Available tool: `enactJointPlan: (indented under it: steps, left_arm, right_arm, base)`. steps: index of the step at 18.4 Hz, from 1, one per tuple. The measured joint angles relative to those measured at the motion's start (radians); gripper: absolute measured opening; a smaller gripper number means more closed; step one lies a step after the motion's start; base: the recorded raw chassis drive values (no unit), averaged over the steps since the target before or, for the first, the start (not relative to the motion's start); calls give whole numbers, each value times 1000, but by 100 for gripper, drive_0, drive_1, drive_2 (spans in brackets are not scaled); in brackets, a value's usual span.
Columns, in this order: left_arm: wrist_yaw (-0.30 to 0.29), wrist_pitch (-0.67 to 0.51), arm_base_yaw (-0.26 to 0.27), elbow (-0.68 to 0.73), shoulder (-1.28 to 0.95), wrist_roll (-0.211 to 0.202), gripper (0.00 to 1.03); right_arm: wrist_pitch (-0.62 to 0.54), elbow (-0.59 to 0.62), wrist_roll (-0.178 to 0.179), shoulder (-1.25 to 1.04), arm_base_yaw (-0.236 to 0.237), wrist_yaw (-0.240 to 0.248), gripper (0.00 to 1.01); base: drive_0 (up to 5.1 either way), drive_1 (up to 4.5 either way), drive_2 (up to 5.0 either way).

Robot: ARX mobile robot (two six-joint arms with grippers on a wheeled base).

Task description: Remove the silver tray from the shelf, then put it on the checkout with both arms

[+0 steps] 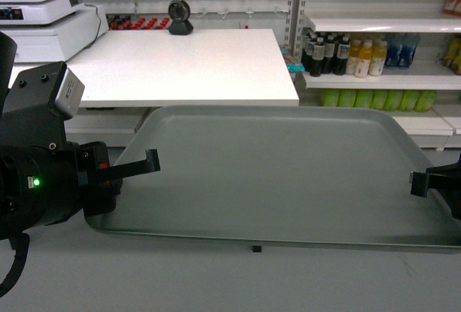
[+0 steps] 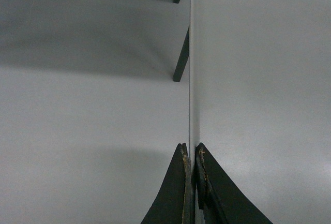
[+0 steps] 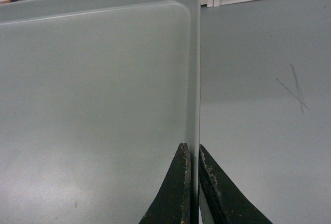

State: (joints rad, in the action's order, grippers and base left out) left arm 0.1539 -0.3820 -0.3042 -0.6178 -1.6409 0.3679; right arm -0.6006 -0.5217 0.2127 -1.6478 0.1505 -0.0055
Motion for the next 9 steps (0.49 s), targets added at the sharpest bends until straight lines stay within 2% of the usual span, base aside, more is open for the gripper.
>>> enactJointPlan:
  steps: [5,6,9]
  left_arm:
    - [0,0,0,0,0,0,3]
    - [0,0,0,0,0,0,3]
    - [-1,7,6,1,1,-1,3]
  right_arm:
    - [0,0,0,0,0,0,2]
    - [-1,0,0,0,0,0,2]
    - [2,0,0,0,2,0,2]
  base:
    - [-508,233,233]
    - [-350,465,-192]
    - [-21,412,-455]
